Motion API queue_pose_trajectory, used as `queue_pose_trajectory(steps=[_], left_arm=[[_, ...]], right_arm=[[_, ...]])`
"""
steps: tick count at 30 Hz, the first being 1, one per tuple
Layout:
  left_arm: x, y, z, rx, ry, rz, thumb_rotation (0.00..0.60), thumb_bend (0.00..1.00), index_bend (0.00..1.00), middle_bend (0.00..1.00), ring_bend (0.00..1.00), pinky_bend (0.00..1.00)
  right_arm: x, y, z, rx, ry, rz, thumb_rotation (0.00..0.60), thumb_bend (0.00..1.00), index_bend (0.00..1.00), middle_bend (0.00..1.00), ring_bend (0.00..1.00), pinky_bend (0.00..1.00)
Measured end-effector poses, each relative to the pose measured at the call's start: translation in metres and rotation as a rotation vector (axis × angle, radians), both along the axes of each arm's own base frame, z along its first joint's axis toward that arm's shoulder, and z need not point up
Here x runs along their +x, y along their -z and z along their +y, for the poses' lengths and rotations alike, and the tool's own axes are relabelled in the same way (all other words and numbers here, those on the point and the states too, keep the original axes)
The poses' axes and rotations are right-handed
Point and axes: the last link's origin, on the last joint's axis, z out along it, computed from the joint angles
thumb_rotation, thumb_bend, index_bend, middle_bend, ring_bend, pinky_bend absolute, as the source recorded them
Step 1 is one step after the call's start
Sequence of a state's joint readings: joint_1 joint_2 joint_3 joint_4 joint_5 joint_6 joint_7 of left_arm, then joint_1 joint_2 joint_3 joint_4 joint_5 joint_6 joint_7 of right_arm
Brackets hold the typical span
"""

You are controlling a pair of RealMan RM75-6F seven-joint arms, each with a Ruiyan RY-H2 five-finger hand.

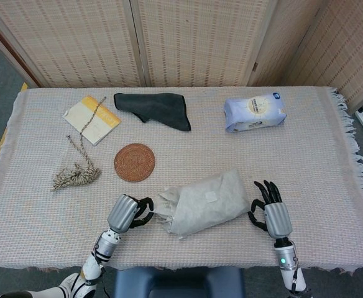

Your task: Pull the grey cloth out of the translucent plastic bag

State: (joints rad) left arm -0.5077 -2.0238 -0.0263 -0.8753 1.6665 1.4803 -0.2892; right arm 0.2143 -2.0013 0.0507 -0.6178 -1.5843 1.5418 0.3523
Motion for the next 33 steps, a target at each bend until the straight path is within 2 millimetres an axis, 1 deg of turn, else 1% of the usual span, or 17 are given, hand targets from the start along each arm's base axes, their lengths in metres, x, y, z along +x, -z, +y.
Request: queue_pose_trajectory(steps=[2,7,11,16,19,25,28,33], left_arm=[[0.0,-0.001,0.0,0.001,0.002,0.0,0.6,0.56,0.75,1.0,1.0,1.0],[0.0,-0.002,0.001,0.004,0.002,0.002,0.6,0.56,0.75,1.0,1.0,1.0],[-0.004,-0.006,0.005,0.019,-0.006,0.007,0.6,0.57,0.75,1.0,1.0,1.0],[-0.013,-0.016,0.01,0.047,-0.016,0.017,0.6,0.57,0.75,1.0,1.0,1.0],[-0.023,-0.023,0.011,0.063,-0.031,0.033,0.6,0.57,0.75,1.0,1.0,1.0],[-0.046,-0.043,0.014,0.108,-0.063,0.07,0.6,0.57,0.76,1.0,1.0,1.0],[-0.057,-0.058,0.018,0.146,-0.078,0.088,0.6,0.57,0.76,1.0,1.0,1.0],[-0.081,-0.093,0.024,0.225,-0.113,0.127,0.6,0.57,0.76,1.0,1.0,1.0]], right_arm=[[0.0,-0.001,0.0,0.002,-0.001,-0.006,0.6,0.41,0.63,0.11,0.0,0.0],[0.001,-0.002,-0.001,0.004,-0.001,-0.014,0.6,0.43,0.63,0.11,0.0,0.0],[0.0,-0.007,-0.001,-0.004,-0.001,-0.021,0.6,0.45,0.63,0.11,0.0,0.0],[-0.004,-0.021,-0.003,-0.036,-0.003,-0.003,0.6,0.45,0.64,0.11,0.0,0.0],[-0.007,-0.032,-0.006,-0.062,0.001,0.016,0.6,0.45,0.64,0.11,0.0,0.0],[-0.014,-0.055,-0.011,-0.107,0.018,0.055,0.6,0.45,0.64,0.11,0.0,0.0],[-0.016,-0.066,-0.013,-0.128,0.023,0.081,0.6,0.45,0.65,0.11,0.0,0.0],[-0.02,-0.085,-0.016,-0.166,0.028,0.124,0.6,0.45,0.65,0.11,0.0,0.0]])
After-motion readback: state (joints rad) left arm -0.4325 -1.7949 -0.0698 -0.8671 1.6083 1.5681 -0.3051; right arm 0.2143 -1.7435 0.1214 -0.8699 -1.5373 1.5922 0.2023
